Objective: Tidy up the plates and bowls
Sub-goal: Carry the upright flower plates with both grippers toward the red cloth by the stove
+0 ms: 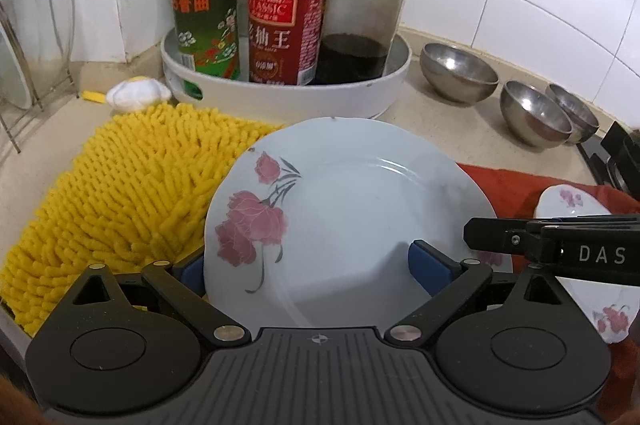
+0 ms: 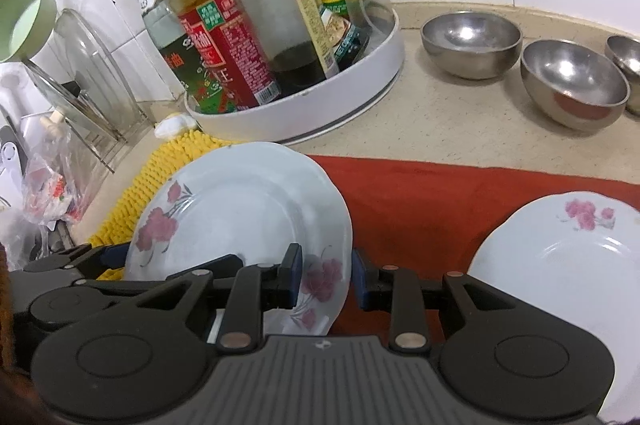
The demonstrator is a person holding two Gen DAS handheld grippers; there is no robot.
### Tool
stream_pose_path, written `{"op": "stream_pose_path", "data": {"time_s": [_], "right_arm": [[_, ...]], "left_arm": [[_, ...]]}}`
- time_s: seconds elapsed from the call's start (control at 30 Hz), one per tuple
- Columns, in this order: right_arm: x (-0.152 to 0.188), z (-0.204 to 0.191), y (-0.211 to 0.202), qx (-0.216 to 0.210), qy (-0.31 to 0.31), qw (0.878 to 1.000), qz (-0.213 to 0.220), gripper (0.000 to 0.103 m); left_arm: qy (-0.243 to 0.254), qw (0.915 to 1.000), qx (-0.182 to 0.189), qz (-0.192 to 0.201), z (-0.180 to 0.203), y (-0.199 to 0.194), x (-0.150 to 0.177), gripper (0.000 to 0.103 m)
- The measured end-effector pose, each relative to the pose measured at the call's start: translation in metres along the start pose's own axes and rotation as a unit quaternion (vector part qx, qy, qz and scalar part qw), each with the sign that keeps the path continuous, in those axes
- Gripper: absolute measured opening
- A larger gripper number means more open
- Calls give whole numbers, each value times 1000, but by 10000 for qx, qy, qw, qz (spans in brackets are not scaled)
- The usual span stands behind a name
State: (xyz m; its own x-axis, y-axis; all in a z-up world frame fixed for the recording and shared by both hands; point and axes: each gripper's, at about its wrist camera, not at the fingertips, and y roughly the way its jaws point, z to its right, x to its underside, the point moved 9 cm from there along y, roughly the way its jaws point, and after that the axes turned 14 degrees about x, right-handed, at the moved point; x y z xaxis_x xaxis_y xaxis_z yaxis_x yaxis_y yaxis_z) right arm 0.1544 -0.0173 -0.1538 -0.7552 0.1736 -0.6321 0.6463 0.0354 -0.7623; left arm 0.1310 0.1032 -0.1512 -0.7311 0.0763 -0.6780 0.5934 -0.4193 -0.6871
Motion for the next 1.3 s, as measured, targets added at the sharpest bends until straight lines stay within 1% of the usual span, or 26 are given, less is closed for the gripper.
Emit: {"op": "stream_pose_path", "data": {"time_s": [0.3, 0.73, 1.03, 1.3], "right_arm": [[-9, 19, -16, 55, 139, 9997, 168, 25], [-17, 48, -35, 312, 457, 9977, 390, 25], [-15, 73, -52, 597, 799, 9936, 522, 25], [-5, 97, -68, 915, 1166, 9873, 564, 25]], "left_arm": [[145, 9998, 121, 108, 19, 2, -12, 100], [486, 9978, 412, 187, 52, 9, -34, 99], [781, 9941, 731, 159, 80, 17, -39, 99], [1098, 9881, 1080, 35, 107, 26, -35, 99]]}}
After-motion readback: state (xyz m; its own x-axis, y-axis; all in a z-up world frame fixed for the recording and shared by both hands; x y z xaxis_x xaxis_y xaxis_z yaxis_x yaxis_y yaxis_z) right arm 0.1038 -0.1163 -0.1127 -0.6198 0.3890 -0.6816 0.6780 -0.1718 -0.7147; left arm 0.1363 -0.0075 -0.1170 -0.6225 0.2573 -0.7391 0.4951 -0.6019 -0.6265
